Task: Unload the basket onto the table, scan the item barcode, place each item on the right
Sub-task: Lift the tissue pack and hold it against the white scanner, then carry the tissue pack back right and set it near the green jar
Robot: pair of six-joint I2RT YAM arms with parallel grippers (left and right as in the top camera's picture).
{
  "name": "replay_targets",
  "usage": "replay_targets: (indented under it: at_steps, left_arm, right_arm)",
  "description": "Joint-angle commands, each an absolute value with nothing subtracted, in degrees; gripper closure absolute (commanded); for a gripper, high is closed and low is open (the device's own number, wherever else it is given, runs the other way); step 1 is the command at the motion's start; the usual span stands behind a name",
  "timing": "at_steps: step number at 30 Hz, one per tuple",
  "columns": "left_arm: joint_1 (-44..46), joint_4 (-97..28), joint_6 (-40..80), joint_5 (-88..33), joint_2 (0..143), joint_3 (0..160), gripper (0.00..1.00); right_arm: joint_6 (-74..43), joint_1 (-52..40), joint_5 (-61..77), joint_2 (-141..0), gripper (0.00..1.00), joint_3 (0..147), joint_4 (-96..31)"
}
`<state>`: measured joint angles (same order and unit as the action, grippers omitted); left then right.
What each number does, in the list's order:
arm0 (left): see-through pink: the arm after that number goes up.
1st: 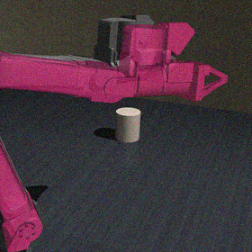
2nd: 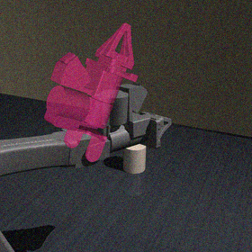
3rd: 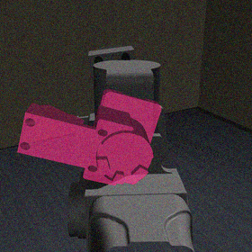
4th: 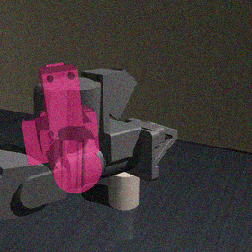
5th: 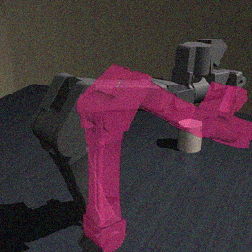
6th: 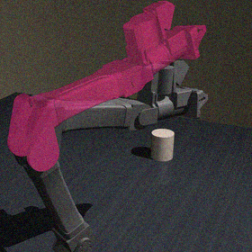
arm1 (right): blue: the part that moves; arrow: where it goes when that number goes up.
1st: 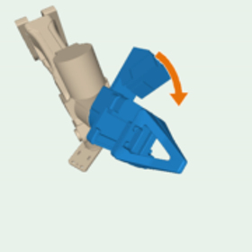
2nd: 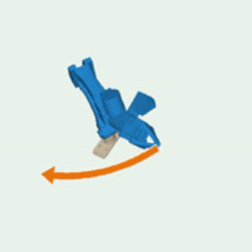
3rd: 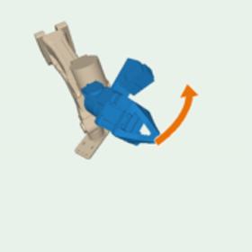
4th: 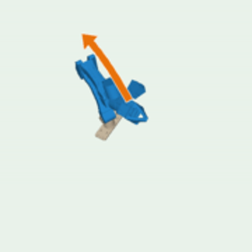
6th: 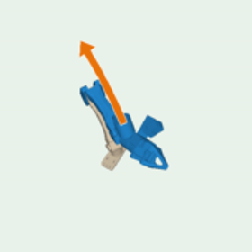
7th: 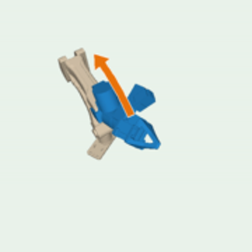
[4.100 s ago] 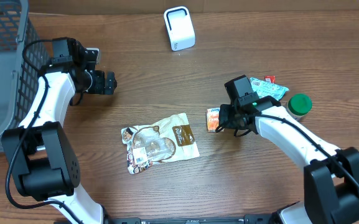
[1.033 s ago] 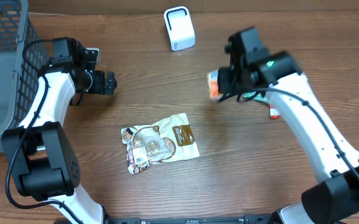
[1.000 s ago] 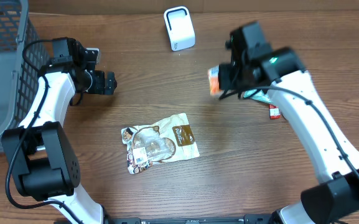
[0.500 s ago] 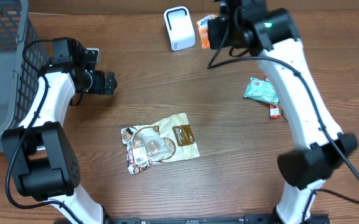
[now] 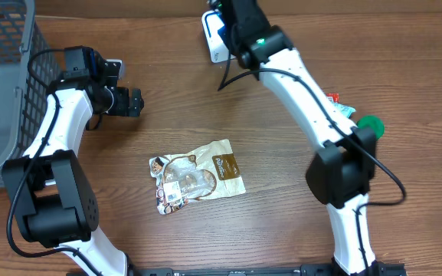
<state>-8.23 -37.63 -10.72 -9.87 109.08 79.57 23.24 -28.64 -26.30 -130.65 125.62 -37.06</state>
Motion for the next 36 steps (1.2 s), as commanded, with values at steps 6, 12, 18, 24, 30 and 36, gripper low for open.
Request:
replay_targets:
  at_steps: [6, 12, 18, 24, 30, 36]
  left_arm:
    - [-7.8, -37.5, -11.2, -10.1, 107.2, 80.8, 0.00]
    - [-7.8, -37.5, -11.2, -10.1, 107.2, 80.8, 0.00]
    - [-7.8, -37.5, -11.2, -10.1, 107.2, 80.8, 0.00]
    - [-7.8, -37.5, -11.2, -10.1, 107.2, 80.8, 0.00]
    - [-7.8, -37.5, -11.2, -10.1, 107.2, 80.8, 0.00]
    - [-7.8, -37.5, -11.2, -10.1, 107.2, 80.8, 0.00]
  right_arm:
    - [42.0, -30.3, -39.9, -140.2, 0.96, 126.1, -22.2]
    - [41.3, -30.3, -40.3, -141.9, 0.96, 126.0, -16.9]
    - [38.3, -30.8, -36.9, -142.0, 0.96, 126.0, -16.5]
    - [36.8, -31.3, -37.2, -142.1, 0.96, 126.0, -16.0]
    - [24.8, -31.7, -43.9, -139.1, 0.97, 126.1, -20.2]
    - [9.8, -31.6, -43.2, -127.7, 0.96, 126.1, -38.9]
